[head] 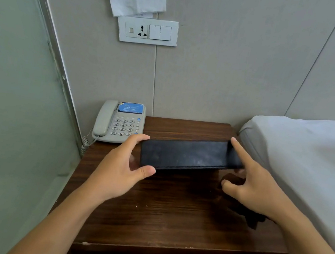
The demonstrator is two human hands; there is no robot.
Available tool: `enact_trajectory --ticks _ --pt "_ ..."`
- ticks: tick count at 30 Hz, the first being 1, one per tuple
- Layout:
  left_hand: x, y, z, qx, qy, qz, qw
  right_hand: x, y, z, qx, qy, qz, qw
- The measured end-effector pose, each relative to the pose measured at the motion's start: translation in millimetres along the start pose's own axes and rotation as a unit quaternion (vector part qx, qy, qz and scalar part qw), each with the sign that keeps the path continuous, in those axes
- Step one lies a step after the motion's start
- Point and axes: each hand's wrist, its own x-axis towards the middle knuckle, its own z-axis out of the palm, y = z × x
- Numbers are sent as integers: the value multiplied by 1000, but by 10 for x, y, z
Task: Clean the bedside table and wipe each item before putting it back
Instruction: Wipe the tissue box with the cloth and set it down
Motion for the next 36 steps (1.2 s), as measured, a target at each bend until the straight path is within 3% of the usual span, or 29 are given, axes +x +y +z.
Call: enact_trajectory --ticks 6,12,22,36 --pt "68 42 280 29 18 6 999 31 78 41 -6 -19 47 999" --pt "460 57 550 54 31 16 998 463 293 196 91 -9 77 993" --pt "1390 109 893 6 -80 -17 997 1235 555 221 227 30 154 961" --pt "2163 244 1354 -28 -104 -7 994 1842 953 64 212 67 176 959"
